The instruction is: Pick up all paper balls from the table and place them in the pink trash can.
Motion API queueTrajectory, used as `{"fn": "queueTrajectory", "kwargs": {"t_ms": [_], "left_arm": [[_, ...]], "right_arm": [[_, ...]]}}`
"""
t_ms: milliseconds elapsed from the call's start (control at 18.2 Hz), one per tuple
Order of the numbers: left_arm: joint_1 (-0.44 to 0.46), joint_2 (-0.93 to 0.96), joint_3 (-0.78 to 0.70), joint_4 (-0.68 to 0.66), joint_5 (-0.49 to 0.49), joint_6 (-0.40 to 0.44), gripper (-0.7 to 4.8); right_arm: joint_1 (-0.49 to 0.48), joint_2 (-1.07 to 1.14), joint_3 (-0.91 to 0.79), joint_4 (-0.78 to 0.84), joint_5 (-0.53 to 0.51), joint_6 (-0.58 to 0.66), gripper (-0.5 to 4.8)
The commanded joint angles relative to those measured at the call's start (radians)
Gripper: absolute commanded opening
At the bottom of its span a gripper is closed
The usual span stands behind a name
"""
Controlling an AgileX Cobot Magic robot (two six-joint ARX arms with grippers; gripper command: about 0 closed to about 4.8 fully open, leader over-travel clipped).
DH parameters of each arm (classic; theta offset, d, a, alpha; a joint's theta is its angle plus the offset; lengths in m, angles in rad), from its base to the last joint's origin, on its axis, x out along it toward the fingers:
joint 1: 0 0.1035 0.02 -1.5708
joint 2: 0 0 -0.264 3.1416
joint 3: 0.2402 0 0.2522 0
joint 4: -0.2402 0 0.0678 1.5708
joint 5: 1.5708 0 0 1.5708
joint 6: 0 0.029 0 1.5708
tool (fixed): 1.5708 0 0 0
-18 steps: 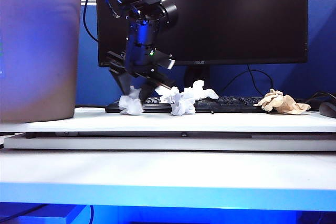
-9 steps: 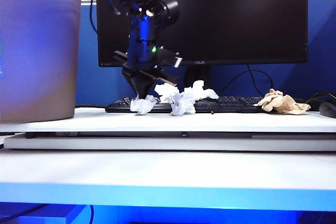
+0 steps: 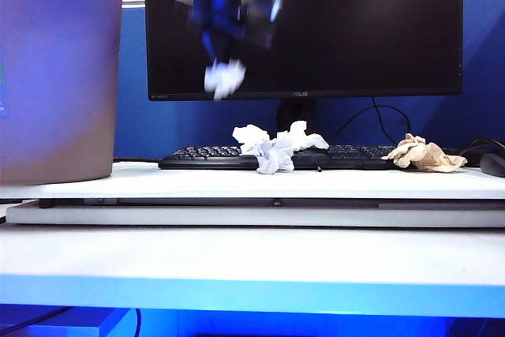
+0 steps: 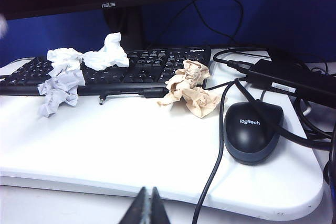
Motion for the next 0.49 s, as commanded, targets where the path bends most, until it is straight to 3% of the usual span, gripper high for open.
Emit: {"fn": "queueTrajectory", "kwargs": {"t_ms": [55,220,330,494], "left_arm": [[-0.028,-0.043,0.139,-0.068,-0.065,0.042,-0.06],[-0.033,-0.128,0.192,-0.130,-0.179,0.041,-0.06],[-0.031,-0.196,0.192,-0.169,-0.307,0.040,-0.06],[-0.003,-0.301,0.192,-0.278,-0.325,-0.021,-0.06]], "right_arm": [[0.000,-0.002,-0.004,0.018,0.002,0.000,-0.04],[0.000,-0.002,-0.004,0.018,0.002,0.001,-0.04],[0.000,-0.002,-0.004,0.018,0.002,0.001,-0.04],[0.000,-0.002,-0.004,0.018,-0.001,0.001,-0.04]]}}
